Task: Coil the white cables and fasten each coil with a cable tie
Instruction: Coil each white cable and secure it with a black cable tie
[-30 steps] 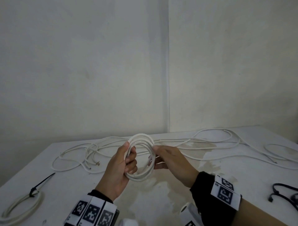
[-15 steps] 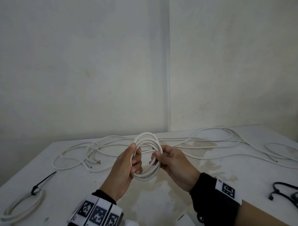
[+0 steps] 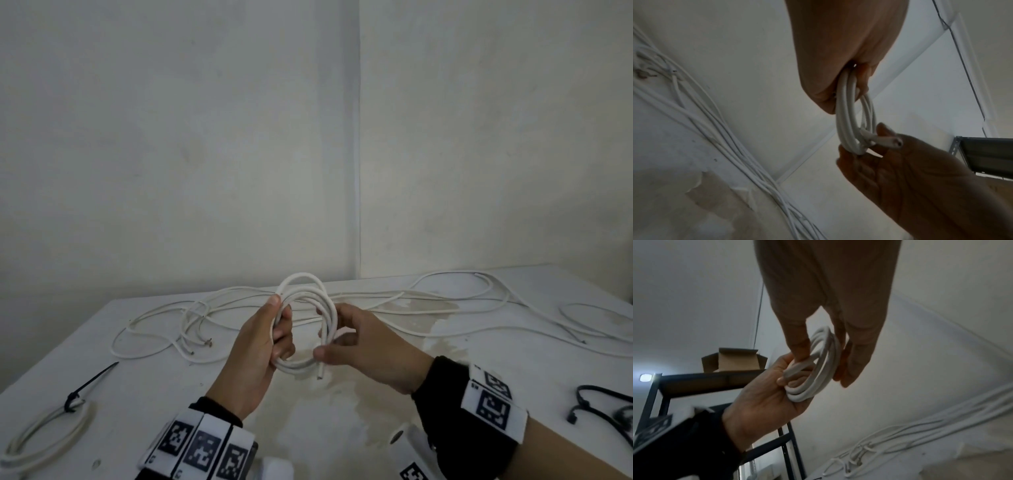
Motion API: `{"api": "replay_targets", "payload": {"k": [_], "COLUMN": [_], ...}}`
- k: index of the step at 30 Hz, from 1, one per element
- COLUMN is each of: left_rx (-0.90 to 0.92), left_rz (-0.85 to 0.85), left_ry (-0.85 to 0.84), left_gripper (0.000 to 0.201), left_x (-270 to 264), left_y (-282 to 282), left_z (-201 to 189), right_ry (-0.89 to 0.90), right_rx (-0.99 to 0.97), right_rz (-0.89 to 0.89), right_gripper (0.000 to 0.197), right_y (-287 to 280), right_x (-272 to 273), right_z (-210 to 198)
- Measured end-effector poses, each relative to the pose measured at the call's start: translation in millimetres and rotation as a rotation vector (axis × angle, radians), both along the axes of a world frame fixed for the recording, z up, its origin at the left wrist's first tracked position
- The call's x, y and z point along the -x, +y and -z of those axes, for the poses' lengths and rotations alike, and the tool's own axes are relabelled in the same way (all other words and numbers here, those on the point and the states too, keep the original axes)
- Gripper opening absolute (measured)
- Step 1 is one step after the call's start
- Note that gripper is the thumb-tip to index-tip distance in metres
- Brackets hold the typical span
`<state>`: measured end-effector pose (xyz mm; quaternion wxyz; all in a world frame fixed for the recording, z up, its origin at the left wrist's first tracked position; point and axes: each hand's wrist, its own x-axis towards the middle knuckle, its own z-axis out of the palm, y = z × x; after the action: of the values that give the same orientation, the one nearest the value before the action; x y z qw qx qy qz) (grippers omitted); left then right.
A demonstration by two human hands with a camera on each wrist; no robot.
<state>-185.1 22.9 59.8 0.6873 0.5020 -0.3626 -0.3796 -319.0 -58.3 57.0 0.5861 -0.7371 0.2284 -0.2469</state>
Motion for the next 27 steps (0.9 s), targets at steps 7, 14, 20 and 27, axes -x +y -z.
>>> {"api": "replay_targets", "payload": {"k": [7, 14, 20, 27], "left_rx": [-0.052, -0.061, 0.054, 0.081], "left_rz": [-0.041, -0.064, -0.165, -0.088], "left_ry": [-0.163, -0.145, 0.114, 0.167], "left_gripper": [0.032, 0.032, 0.035, 0.036], "left_x": [12, 12, -15, -14], "left_y": [-3, -3, -3, -1], "left_z": [7, 12, 3, 7], "right_ry": [0.134, 0.102, 0.147, 0.129], "right_rx": [-0.115, -0.002, 0.042, 0.018], "right_rz": [0.067, 0.096, 0.039, -0.004], "right_gripper": [0.035, 0.042, 0.052, 0.060], "right_y": [7, 8, 11, 5], "right_x": [2, 0, 10, 15], "right_z": [5, 10, 22, 21]}}
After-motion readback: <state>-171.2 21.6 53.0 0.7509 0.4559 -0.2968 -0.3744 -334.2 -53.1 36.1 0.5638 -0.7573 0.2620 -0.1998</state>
